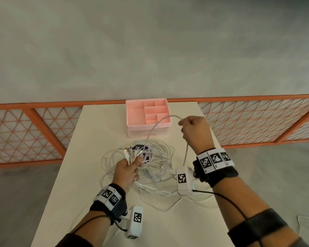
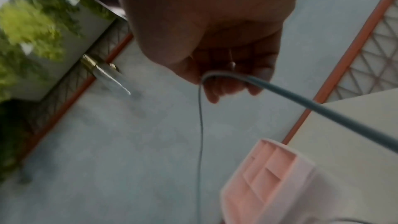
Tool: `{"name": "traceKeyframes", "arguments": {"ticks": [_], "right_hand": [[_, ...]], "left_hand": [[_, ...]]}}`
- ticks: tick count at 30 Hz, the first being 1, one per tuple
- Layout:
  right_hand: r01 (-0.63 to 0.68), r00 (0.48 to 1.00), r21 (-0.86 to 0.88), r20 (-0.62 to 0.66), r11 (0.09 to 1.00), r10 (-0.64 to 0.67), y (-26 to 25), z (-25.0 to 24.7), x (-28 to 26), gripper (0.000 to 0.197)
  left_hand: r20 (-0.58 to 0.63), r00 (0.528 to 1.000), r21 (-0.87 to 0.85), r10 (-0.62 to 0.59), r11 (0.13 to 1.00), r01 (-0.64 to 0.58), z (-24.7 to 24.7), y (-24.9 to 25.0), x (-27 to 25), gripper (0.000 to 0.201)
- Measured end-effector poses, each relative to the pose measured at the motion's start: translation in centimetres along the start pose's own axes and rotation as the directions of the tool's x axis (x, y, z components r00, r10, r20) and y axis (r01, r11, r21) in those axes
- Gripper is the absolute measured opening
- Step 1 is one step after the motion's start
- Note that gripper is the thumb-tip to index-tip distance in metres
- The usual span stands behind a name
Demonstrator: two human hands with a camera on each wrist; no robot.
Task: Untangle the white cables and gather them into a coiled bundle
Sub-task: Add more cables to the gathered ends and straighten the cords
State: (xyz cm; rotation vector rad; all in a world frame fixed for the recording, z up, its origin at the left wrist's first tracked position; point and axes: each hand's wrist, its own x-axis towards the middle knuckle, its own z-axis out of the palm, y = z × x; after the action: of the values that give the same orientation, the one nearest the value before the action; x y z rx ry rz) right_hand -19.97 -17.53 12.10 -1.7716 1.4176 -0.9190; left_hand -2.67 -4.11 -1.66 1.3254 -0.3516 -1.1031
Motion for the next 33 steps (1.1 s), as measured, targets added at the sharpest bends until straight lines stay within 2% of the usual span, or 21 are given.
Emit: {"name": "traceKeyframes", "arguments": {"ticks": [2, 4, 5, 7, 9, 11, 13, 15, 17, 19, 23, 27, 30, 33], "right_hand": [[-0.03, 0.996, -0.325, 0.066, 0.945, 0.054, 1.7, 0.9, -0.5, 0.024], [0.005, 0.991, -0.544, 0.117, 0.839, 0.07, 2.9, 1.9, -1.6, 0.053], [0.052, 0.989, -0.579, 0.143, 0.813, 0.039, 3.2, 2.4, -2.3, 0.07], [0.159, 0.983, -0.603, 0.171, 0.782, -0.069, 3.6, 3.3, -3.2, 0.094], [0.204, 0.979, -0.611, 0.144, 0.765, -0.145, 3.5, 3.8, -3.8, 0.105], [0.239, 0.969, -0.591, 0.089, 0.771, -0.232, 2.9, 3.8, -4.0, 0.108], [0.328, 0.942, -0.569, 0.134, 0.754, -0.309, 2.7, 3.8, -3.8, 0.103], [0.452, 0.89, -0.546, 0.33, 0.706, -0.315, 2.8, 4.1, -3.6, 0.084], [0.513, 0.823, -0.508, 0.519, 0.691, -0.229, 3.1, 4.8, -3.6, 0.057], [0.494, 0.792, -0.478, 0.593, 0.726, -0.149, 3.6, 5.5, -4.1, 0.032], [0.424, 0.809, -0.321, 0.554, 0.847, -0.196, 4.3, 5.7, -4.2, 0.019], [0.444, 0.737, -0.256, 0.65, 0.858, -0.187, 3.9, 5.7, -3.9, 0.022], [0.309, 0.779, -0.134, 0.603, 0.941, -0.17, 3.4, 5.7, -3.8, 0.02], [0.155, 0.837, 0.061, 0.523, 0.986, -0.164, 2.1, 5.3, -2.8, 0.022]], "left_hand": [[-0.003, 1.0, 0.043, 0.027, 0.999, -0.027, 0.1, 0.2, 0.0, 0.026], [0.005, 0.999, 0.095, 0.048, 0.994, -0.049, 0.4, 0.4, 0.1, 0.018], [0.009, 0.998, 0.119, 0.059, 0.991, -0.06, 0.7, 0.6, 0.0, 0.017], [0.005, 0.997, 0.152, 0.08, 0.985, -0.08, 1.2, 0.8, 0.0, 0.028], [0.004, 0.996, 0.179, 0.085, 0.98, -0.085, 1.4, 1.0, 0.1, 0.031], [0.011, 0.996, 0.225, 0.083, 0.971, -0.083, 1.4, 1.1, 0.2, 0.025], [0.015, 0.998, 0.251, 0.068, 0.966, -0.07, 1.2, 0.9, 0.3, 0.028], [0.026, 0.998, 0.257, 0.052, 0.965, -0.057, 1.2, 0.8, 0.3, 0.032], [0.049, 0.998, 0.259, 0.046, 0.964, -0.057, 1.6, 0.9, 0.1, 0.025], [0.047, 0.998, 0.22, 0.035, 0.975, -0.044, 1.8, 1.1, 0.0, 0.023], [0.03, 1.0, 0.139, 0.005, 0.99, -0.009, 1.1, 1.2, 0.0, 0.023], [0.073, 0.997, 0.124, -0.014, 0.992, 0.005, 0.7, 0.7, -0.3, 0.025], [0.1, 0.995, 0.07, -0.026, 0.997, 0.019, 0.7, 0.8, -0.6, 0.038], [0.114, 0.993, 0.024, -0.035, 0.999, 0.032, 0.2, 1.2, -0.7, 0.033]]}}
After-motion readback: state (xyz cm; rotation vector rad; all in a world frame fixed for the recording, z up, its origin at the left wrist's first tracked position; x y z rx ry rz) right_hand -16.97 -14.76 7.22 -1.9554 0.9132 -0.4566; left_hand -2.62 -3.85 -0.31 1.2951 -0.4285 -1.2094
